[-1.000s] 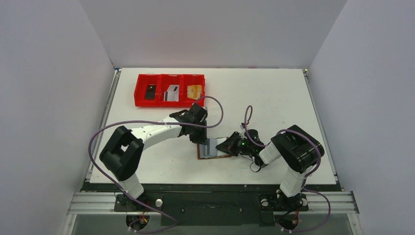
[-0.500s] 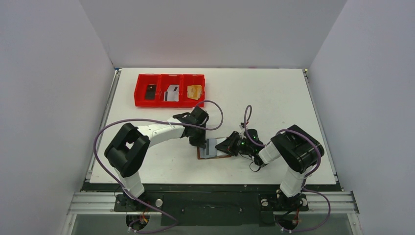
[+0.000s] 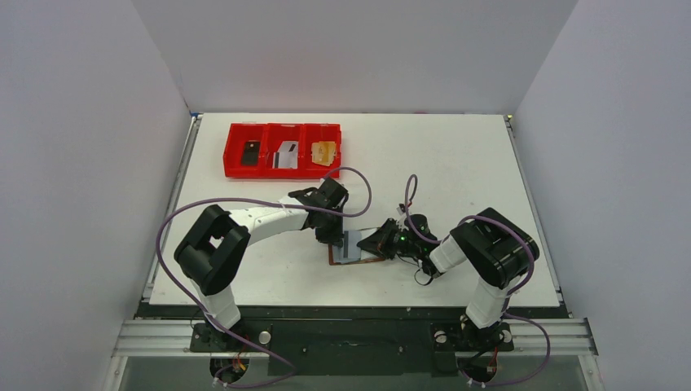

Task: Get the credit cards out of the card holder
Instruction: Remove the credit card from the card holder.

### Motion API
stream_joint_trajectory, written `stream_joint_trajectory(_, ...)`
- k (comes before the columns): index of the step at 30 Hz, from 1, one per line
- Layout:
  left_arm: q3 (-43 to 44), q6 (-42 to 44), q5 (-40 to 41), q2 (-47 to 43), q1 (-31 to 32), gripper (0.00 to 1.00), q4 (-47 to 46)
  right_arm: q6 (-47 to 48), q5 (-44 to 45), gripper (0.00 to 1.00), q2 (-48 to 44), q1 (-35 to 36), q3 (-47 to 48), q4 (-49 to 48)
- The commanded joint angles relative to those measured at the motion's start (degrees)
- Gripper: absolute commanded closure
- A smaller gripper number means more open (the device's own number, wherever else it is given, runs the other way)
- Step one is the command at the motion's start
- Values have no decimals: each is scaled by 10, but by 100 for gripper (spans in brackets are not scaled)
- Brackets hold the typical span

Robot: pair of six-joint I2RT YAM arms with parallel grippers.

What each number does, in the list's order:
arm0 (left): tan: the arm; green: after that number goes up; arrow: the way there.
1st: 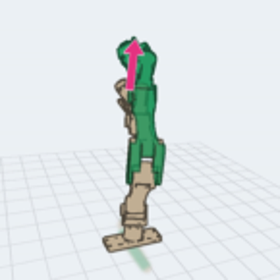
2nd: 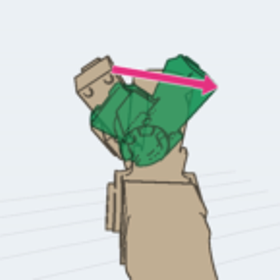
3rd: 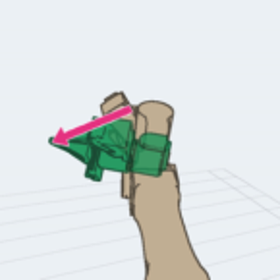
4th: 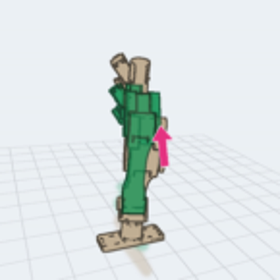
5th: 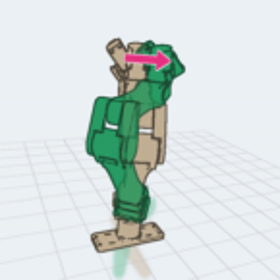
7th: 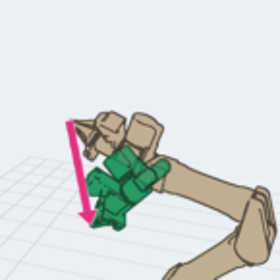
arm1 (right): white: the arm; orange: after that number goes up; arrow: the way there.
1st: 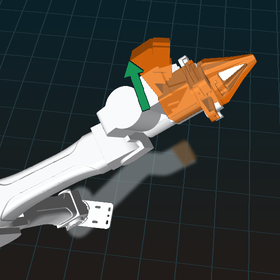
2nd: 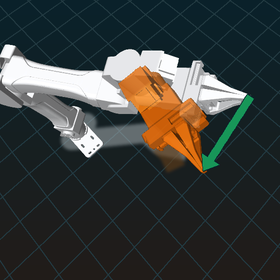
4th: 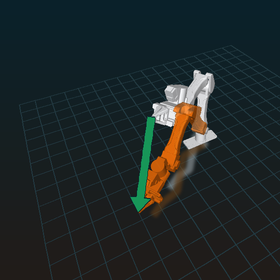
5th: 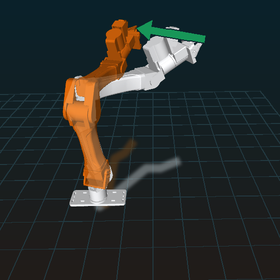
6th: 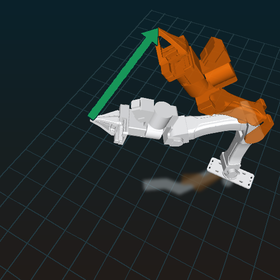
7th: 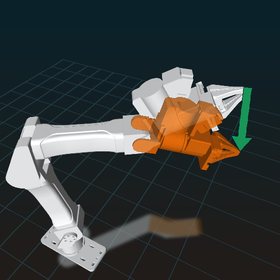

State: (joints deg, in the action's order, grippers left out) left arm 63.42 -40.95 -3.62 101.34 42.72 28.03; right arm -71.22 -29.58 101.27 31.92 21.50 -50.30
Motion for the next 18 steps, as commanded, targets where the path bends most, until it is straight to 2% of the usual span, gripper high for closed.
stream_joint_trajectory(1, -7, -4, 32, 28, 3, 100, 22, 11, 11, 99, -12, -2, 1, -17)
stream_joint_trajectory(8, -9, -7, 65, 37, 2, 100, 34, 27, 15, 100, -28, -9, -5, 4)
stream_joint_trajectory(18, -12, -6, 69, 42, 0, 100, 36, 34, 11, 99, -38, -21, -12, 7)
